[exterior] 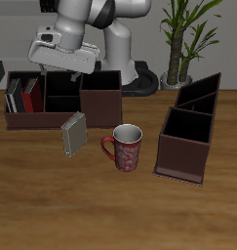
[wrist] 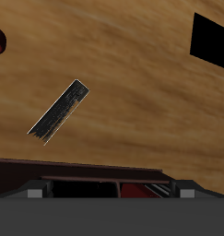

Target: Place the striped book into the back desk caddy's left compartment and place the red book into the back desk caddy's left compartment and place the yellow book into the left desk caddy's right compartment

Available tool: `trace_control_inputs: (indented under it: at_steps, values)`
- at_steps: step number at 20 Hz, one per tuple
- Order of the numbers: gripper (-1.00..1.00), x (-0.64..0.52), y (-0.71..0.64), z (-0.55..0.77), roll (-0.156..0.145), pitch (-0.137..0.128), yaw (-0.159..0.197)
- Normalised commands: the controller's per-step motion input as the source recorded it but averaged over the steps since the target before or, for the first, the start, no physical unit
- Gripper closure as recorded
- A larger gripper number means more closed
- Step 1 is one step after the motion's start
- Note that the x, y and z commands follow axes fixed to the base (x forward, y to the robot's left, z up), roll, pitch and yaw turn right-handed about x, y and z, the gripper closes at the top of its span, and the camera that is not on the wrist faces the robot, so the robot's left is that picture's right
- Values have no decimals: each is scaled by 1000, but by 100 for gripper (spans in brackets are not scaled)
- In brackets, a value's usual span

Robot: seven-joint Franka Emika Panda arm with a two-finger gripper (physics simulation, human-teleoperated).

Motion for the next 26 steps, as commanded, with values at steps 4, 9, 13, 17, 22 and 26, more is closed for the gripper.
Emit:
trace_control_inputs:
  at_steps: [4, 9, 13, 17, 22, 26]
  values:
    - [-100, 188, 279, 18, -58, -32, 2]
    - [-100, 218, -30, -68, -86, 19, 21]
    - [-100, 171, 92, -68, 66, 31, -94]
    - [-100, 332, 199, -275, 449, 245, -232]
    - [-100, 221, 30, -93, 183, 20, -63]
    - [-100, 243, -29, -3, 54, -76, -69]
